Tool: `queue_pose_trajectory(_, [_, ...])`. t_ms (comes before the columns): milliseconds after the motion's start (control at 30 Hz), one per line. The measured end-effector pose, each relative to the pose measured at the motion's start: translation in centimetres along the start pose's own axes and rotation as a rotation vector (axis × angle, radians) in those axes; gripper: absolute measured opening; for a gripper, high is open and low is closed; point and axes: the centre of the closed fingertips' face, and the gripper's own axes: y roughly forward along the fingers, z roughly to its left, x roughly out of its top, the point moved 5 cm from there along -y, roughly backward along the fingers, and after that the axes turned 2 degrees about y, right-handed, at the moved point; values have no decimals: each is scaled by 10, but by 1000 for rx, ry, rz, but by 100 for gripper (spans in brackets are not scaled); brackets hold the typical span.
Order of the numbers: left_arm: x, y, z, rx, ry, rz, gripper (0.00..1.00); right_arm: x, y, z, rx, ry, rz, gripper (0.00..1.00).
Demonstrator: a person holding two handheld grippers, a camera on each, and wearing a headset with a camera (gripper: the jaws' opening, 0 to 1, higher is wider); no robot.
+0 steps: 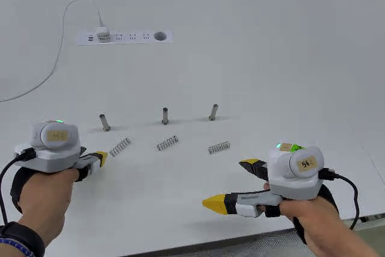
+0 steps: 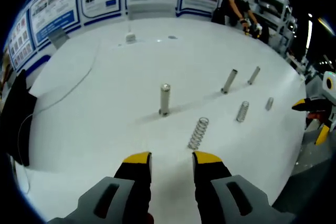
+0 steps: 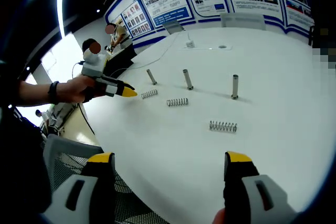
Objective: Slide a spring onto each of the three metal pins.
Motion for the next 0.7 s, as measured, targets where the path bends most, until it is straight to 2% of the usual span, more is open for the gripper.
queue_pose_trajectory(300, [-8, -8, -6, -28, 28, 12, 38, 0, 3, 0, 0, 6, -1, 87])
queue_pose_trajectory(433, [-10, -10, -9, -46, 29, 12, 44, 1, 4, -1, -1, 10, -7, 87])
queue_pose_trajectory(567, [-9, -15, -10, -59, 50, -4, 47, 4, 5, -2, -3, 19, -16, 87])
queue_pose_trajectory(700, [-6, -23, -13, -79, 47, -46, 49, 5, 5, -4, -4, 24, -22, 87])
